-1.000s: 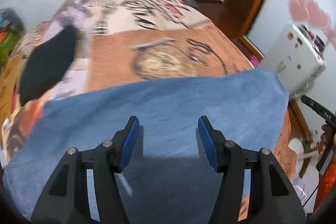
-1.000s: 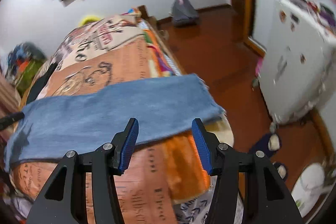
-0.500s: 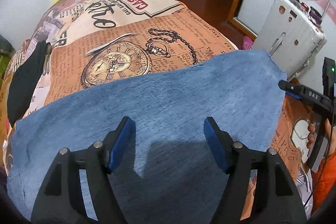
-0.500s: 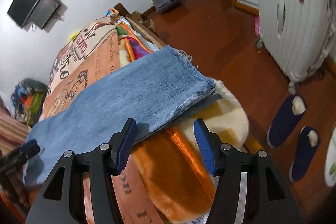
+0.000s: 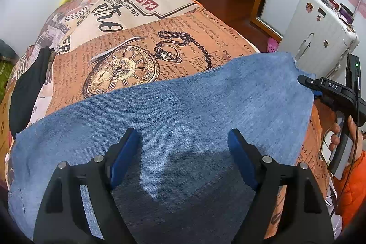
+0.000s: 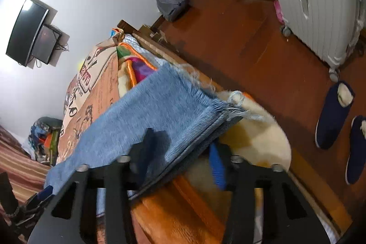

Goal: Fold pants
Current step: 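Open the left gripper and grasp the folded hem edge with the right gripper, then lift the frayed jeans hem with the right gripper and carry it over the jeans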

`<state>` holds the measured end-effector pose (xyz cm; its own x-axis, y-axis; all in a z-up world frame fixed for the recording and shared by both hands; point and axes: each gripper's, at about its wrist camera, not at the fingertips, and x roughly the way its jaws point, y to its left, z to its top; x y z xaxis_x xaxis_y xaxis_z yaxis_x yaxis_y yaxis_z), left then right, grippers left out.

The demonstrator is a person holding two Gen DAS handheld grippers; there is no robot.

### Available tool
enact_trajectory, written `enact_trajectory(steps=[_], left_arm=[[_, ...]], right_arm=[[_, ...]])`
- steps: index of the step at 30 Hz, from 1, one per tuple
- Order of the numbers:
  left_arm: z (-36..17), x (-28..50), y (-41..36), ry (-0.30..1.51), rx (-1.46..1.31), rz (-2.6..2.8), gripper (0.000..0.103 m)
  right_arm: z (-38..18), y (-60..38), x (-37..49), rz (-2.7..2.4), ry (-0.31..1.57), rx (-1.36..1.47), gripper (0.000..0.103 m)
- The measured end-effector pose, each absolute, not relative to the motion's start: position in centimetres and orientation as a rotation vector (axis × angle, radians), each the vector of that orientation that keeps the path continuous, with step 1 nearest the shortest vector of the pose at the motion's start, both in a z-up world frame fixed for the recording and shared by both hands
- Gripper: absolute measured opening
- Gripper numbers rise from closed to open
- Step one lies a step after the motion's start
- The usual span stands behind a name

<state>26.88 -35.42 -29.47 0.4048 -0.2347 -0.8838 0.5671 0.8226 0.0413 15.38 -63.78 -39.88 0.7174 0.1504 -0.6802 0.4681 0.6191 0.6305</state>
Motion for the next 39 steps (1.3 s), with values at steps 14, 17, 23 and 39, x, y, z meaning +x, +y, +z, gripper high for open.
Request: enact_trajectory(steps=[14,17,23,39], left_arm=[[-26.2,25.7,-32.8,0.994,0.294,-0.535,0.080],[-24.9,25.4,-31.1,0.962,0.271,-0.517,0.080],[-22.1,25.1,-26.3,0.904,0.215,-0.481,0.080],[-16.7,22.5,-12.0,0.748,0.086,-0.360,0.084]], right_arm=[[-30.4,-62.3,14.9,-0.174,0.589,0.705,0.007],[-27.0,-60.9,15.0,-0.128,0.532,0.651,0.007],[-21.4,-56.7,15.4,-0.039,0.437,0.541,0.007],[-16.6,-41.4,18.3,0.290,0.374,0.342,0.007]])
